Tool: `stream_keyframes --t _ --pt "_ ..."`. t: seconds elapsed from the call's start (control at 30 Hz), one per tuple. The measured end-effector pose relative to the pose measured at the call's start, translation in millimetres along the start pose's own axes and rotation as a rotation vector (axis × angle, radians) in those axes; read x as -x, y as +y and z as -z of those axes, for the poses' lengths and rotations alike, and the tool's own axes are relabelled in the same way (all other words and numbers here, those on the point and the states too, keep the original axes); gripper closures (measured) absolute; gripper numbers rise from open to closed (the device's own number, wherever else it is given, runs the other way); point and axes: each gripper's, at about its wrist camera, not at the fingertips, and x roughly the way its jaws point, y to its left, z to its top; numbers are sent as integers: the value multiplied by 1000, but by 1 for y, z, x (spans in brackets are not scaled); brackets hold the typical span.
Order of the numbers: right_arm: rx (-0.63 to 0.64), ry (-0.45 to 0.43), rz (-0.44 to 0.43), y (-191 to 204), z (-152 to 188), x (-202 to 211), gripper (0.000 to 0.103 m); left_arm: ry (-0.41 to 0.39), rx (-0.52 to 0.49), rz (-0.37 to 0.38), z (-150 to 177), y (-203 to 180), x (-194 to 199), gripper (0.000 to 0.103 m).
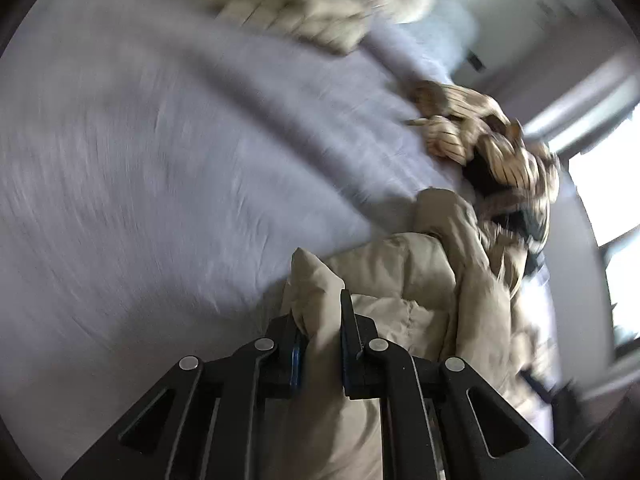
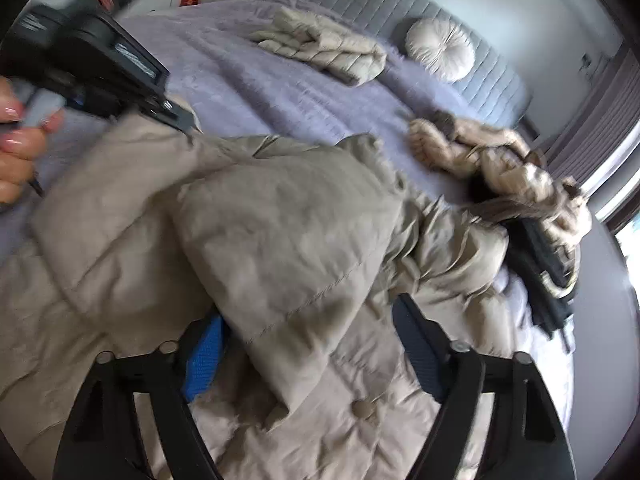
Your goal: Fold large clothes
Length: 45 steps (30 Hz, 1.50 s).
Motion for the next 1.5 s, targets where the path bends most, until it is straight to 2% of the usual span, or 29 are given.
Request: stream_keyframes --t 0.03,0.07,0.13,0.2,0.27,0.3,0.33,0.37,0.4,0.47,0.5,0.53,0.57,0.6,0.67,0.7,0.8,0.83,0.9,0.93,1.07,1.13,1.2,1.3,1.37,1.5 --pt "-6 -1 22 0 -1 -2 60 -15 -42 -20 -1 -7 4 87" --pt "-26 6 23 -2 -1 -4 95 -22 -71 -39 -2 -11 6 87" --pt "-134 15 6 -19 1 -7 95 -11 -84 -81 -5 -9 -1 87" --pt "-346 40 -48 -55 12 -11 95 2 -50 -103 -4 5 -7 87" --pt "-676 98 -182 -107 47 -25 95 9 -12 -115 1 21 -12 87" --pt "-765 120 -216 -119 60 -30 95 13 4 -117 2 26 -16 87" --pt "-924 153 -311 -139 86 -40 94 18 16 -112 5 30 -18 87" --pt "-1019 180 -367 -148 104 -46 88 21 26 -114 5 31 -19 87" --pt "-1068 197 -379 -153 115 -48 84 24 31 -126 4 30 -18 86" --pt "-1187 193 -375 -169 141 -40 77 20 41 -184 0 27 -13 71" --pt "-1205 195 -358 -173 145 -35 76 10 39 -243 -4 24 -7 58" --pt "-1226 201 -301 -183 151 -26 75 -2 31 -272 -6 22 -3 54" --pt "-1245 188 -288 -190 154 -20 72 -24 13 -287 -10 19 7 54" --pt "-1265 167 -305 -197 157 -16 70 -32 4 -283 -11 18 15 54" --pt "-1266 147 -375 -206 155 -19 41 -48 -21 -274 -11 12 33 54" --pt "-1249 147 -415 -208 151 -24 37 -46 -33 -267 -9 9 38 54" --pt "-1248 168 -491 -210 145 -47 36 -11 -63 -248 4 -4 44 54" --pt "-1256 186 -509 -210 145 -57 38 -1 -65 -243 11 -8 43 54" --pt "-1283 238 -559 -209 145 -77 84 19 -68 -244 27 -13 39 54" --pt "-1288 252 -575 -206 144 -79 95 26 -74 -253 34 -15 35 54" --pt "-1182 254 -493 -191 140 -60 95 67 -97 -306 59 -11 10 52" --pt "-1141 270 -471 -186 142 -63 95 66 -99 -322 64 -7 2 41" --pt "-1105 259 -451 -185 140 -67 95 65 -94 -340 67 -3 -3 38" --pt "-983 236 -331 -184 126 -60 93 70 -79 -355 65 -4 -5 38" --pt "-953 238 -274 -188 123 -49 93 68 -89 -388 63 -10 -1 38" --pt "-979 243 -284 -203 138 -30 90 63 -124 -439 63 -29 12 38"
